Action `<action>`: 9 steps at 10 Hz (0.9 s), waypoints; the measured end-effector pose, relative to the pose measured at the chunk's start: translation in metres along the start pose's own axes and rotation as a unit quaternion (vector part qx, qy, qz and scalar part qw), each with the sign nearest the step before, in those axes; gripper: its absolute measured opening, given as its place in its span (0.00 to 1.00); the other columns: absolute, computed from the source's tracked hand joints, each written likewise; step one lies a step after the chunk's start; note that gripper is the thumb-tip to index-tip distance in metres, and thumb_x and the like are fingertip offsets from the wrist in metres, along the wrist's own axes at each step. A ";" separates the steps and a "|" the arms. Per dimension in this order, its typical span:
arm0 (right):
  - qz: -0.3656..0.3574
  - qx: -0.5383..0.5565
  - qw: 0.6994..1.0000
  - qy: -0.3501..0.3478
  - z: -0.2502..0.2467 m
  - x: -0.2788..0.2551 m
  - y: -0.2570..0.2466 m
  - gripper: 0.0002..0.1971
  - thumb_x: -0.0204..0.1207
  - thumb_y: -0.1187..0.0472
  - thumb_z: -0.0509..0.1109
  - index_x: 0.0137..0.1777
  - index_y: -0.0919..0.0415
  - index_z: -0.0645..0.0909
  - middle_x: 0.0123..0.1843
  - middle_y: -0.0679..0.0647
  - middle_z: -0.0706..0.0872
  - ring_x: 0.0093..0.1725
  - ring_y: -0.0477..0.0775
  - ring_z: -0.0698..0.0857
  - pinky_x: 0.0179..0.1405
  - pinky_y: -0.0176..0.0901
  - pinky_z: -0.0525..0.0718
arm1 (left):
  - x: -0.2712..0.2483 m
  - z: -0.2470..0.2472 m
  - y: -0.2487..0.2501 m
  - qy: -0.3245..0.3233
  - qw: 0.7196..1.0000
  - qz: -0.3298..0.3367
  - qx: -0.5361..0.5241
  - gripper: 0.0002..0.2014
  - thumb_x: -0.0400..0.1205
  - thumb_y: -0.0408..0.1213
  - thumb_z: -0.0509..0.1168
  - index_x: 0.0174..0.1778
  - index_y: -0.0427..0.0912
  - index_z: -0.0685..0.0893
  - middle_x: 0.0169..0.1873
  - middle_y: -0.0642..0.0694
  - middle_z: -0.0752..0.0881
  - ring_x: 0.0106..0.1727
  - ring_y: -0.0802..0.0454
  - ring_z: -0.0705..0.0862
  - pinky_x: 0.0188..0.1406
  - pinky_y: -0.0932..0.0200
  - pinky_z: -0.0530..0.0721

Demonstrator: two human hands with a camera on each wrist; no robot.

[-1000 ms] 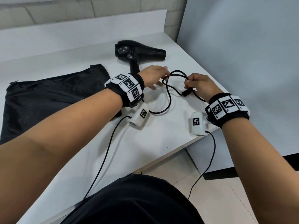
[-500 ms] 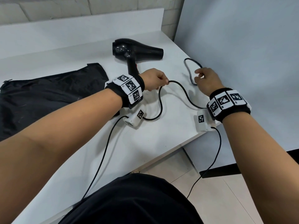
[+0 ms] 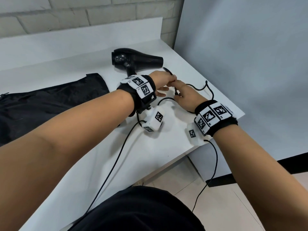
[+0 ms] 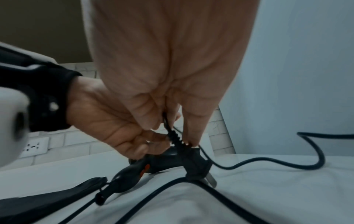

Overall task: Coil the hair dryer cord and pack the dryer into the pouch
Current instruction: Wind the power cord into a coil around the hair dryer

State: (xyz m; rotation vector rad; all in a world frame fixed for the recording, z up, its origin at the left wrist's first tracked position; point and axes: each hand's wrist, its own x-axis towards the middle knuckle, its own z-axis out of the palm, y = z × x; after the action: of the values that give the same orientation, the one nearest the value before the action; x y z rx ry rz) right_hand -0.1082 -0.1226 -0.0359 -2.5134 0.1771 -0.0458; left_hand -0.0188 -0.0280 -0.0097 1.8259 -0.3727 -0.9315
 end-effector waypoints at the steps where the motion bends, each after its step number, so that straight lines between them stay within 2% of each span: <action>1: -0.018 0.045 0.999 -0.007 0.001 -0.006 0.000 0.17 0.73 0.75 0.62 0.59 0.63 0.81 0.67 0.53 0.73 0.65 0.46 0.71 0.54 0.22 0.66 | 0.002 -0.001 0.002 -0.007 1.000 -0.003 -0.031 0.10 0.84 0.39 0.57 0.37 0.47 0.75 0.37 0.51 0.79 0.41 0.48 0.80 0.43 0.48 0.80; 2: 0.022 0.055 0.991 0.123 -0.006 -0.006 0.012 0.12 0.72 0.72 0.64 0.51 0.61 0.85 0.64 0.55 0.78 0.64 0.51 0.76 0.56 0.25 0.69 | 0.003 -0.004 0.002 -0.003 0.999 0.002 -0.044 0.11 0.85 0.38 0.52 0.38 0.49 0.73 0.36 0.52 0.79 0.38 0.49 0.82 0.48 0.38 0.78; 3: 0.200 -0.043 0.951 0.231 -0.027 -0.002 0.049 0.15 0.74 0.70 0.60 0.54 0.58 0.84 0.69 0.63 0.71 0.67 0.65 0.73 0.65 0.42 0.71 | 0.001 -0.012 -0.001 0.016 0.998 0.006 -0.060 0.12 0.85 0.39 0.48 0.46 0.52 0.77 0.33 0.52 0.74 0.39 0.51 0.82 0.48 0.31 0.80; 4: 0.309 -0.077 0.939 0.129 -0.037 0.001 0.072 0.20 0.76 0.69 0.56 0.64 0.54 0.78 0.73 0.65 0.66 0.68 0.70 0.73 0.67 0.50 0.73 | 0.001 -0.017 -0.001 0.021 0.997 0.012 -0.070 0.15 0.86 0.39 0.47 0.59 0.53 0.77 0.33 0.51 0.70 0.40 0.52 0.80 0.47 0.34 0.83; 5: 0.295 -0.096 0.951 -0.001 -0.041 0.009 0.091 0.25 0.76 0.71 0.56 0.73 0.56 0.70 0.75 0.65 0.70 0.71 0.66 0.73 0.69 0.48 0.71 | 0.007 -0.022 0.003 0.038 0.995 0.008 -0.094 0.22 0.84 0.30 0.48 0.72 0.52 0.72 0.35 0.50 0.71 0.38 0.54 0.79 0.48 0.35 0.85; 6: 0.277 -0.098 0.956 -0.002 -0.043 0.014 0.097 0.25 0.75 0.74 0.58 0.73 0.61 0.69 0.74 0.64 0.73 0.72 0.64 0.72 0.72 0.48 0.68 | 0.014 -0.024 0.002 0.066 0.991 0.007 -0.116 0.27 0.83 0.24 0.48 0.76 0.54 0.66 0.37 0.49 0.73 0.37 0.53 0.80 0.49 0.32 0.84; 7: 0.291 -0.089 0.952 0.037 -0.045 0.013 0.109 0.27 0.75 0.75 0.59 0.74 0.63 0.66 0.74 0.65 0.73 0.74 0.65 0.71 0.75 0.49 0.66 | 0.024 -0.032 -0.003 0.128 0.984 -0.013 -0.127 0.29 0.83 0.21 0.47 0.76 0.54 0.65 0.38 0.46 0.73 0.33 0.51 0.79 0.37 0.37 0.86; 8: 0.329 -0.109 0.938 0.027 -0.045 0.009 0.119 0.28 0.76 0.72 0.60 0.76 0.62 0.62 0.77 0.64 0.69 0.75 0.66 0.68 0.76 0.53 0.65 | 0.029 -0.038 -0.008 0.144 0.986 -0.031 -0.082 0.25 0.82 0.21 0.51 0.73 0.44 0.70 0.43 0.42 0.76 0.34 0.49 0.80 0.41 0.38 0.87; 9: 0.371 -0.186 0.909 -0.033 -0.047 0.004 0.132 0.22 0.77 0.66 0.59 0.72 0.64 0.65 0.74 0.65 0.70 0.73 0.70 0.68 0.73 0.57 0.68 | 0.052 -0.050 -0.021 0.156 0.985 -0.048 0.048 0.19 0.79 0.24 0.58 0.67 0.33 0.77 0.57 0.35 0.84 0.52 0.41 0.85 0.61 0.41 0.83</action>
State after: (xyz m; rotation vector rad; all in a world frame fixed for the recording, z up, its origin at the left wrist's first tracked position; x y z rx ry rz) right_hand -0.1232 -0.2562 -0.0751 -2.6339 1.1943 0.4174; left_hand 0.0487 -0.0190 -0.0411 2.0554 -0.1376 -0.6859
